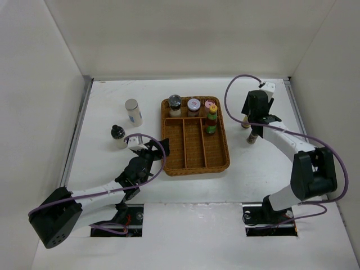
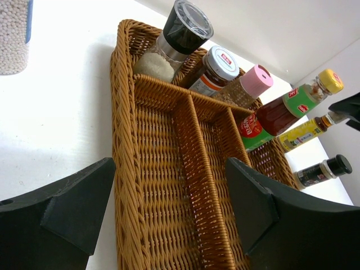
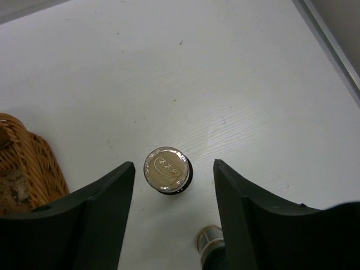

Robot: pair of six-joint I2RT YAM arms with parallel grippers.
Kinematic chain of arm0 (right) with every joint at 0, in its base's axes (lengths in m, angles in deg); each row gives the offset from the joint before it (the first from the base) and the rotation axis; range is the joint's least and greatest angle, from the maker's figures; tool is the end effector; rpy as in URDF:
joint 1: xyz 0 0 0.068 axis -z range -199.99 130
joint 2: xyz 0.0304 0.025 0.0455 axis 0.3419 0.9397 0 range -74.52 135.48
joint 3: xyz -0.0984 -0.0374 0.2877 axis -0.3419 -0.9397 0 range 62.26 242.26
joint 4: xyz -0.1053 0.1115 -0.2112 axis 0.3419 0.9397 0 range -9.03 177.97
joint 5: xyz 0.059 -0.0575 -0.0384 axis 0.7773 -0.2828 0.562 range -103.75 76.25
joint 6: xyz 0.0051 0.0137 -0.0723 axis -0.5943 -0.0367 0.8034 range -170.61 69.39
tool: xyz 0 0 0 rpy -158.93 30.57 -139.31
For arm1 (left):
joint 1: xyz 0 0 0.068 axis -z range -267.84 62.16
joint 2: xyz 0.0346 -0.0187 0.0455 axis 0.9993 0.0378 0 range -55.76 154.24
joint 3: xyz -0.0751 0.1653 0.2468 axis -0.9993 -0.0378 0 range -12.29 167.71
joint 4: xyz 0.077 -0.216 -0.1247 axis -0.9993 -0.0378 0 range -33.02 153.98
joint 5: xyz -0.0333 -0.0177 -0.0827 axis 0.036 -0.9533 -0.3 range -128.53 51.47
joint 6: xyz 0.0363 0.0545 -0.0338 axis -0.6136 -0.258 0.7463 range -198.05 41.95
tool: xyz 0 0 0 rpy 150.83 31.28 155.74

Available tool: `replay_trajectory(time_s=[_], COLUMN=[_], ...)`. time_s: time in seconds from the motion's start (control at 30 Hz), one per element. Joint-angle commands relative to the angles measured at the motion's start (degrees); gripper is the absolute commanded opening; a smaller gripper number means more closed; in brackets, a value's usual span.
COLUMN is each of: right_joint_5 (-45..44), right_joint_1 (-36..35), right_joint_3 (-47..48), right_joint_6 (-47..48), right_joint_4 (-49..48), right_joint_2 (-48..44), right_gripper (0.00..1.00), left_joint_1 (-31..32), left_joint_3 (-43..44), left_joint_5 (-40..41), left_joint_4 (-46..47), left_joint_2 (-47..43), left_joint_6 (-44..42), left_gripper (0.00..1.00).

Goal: Organize the condiment bottles

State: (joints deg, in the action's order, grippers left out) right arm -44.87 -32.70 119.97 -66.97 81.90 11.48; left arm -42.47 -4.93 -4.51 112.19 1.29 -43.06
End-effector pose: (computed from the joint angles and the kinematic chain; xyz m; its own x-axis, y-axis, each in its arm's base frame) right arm 0.3519 0.0467 0.2864 -0.3859 0.1601 -0.9085 0.3755 0.9268 0.0038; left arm 0.1555 -0.1086 0.2131 -0.1278 -0.5470 -0.8273 0.1508 0.8137 -0.5613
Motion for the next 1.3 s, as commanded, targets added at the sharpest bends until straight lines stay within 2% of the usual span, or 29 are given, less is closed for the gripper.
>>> replay_trajectory(time_s=[0.0,0.1,0.2,0.3,0.57,0.77,0.9,1.07,1.27], right_joint_5=[2.37,2.29,2.73,2.11,-3.78,-5.10,-5.01,-3.52,-6.06], right_joint_1=[1.15,1.94,2.82,2.65,-10.78,-23.52,-28.63,-30.13,-33.12], right_joint_3=[3.28,4.25,4.51,2.24,-7.25,-12.53,-13.77,-14.65,-15.00], right_joint_6=[-0.87,-0.78,-1.13,-1.74,-2.01,-6.57,-8.33,-8.43,-7.11], right_joint_4=[-2.42,-3.30,-4.00,-5.58,-3.58,1.79,0.66,-4.00,-4.62], right_joint_2=[0.22,1.71,2.07,-1.95,-22.60,-30.62,-29.84,-23.70,-19.55], right_gripper=[0.62,0.52,0.35,0.29,0.29,0.29,0.30,0.30,0.32], left_joint_1=[-0.32,-0.50,-0.50,-0.76,-0.67,-0.85,-0.94,-0.94,-0.85], left_joint_3=[0.47,0.56,0.56,0.38,0.56,0.56,0.64,0.64,0.64], left_joint_5=[-0.62,-0.71,-0.88,-0.97,-1.50,-1.50,-1.50,-1.50,-1.50], left_joint_4=[3.21,3.21,3.12,2.95,3.04,3.21,3.21,3.21,3.21], left_joint_2=[-0.19,-0.11,-0.28,-1.07,-0.72,-0.10,0.33,0.34,0.25], left_joint_6=[0.61,0.61,0.70,0.70,0.88,1.05,1.05,1.05,1.14], left_gripper=[0.79,0.79,0.79,0.79,0.79,0.79,0.79,0.79,0.79])
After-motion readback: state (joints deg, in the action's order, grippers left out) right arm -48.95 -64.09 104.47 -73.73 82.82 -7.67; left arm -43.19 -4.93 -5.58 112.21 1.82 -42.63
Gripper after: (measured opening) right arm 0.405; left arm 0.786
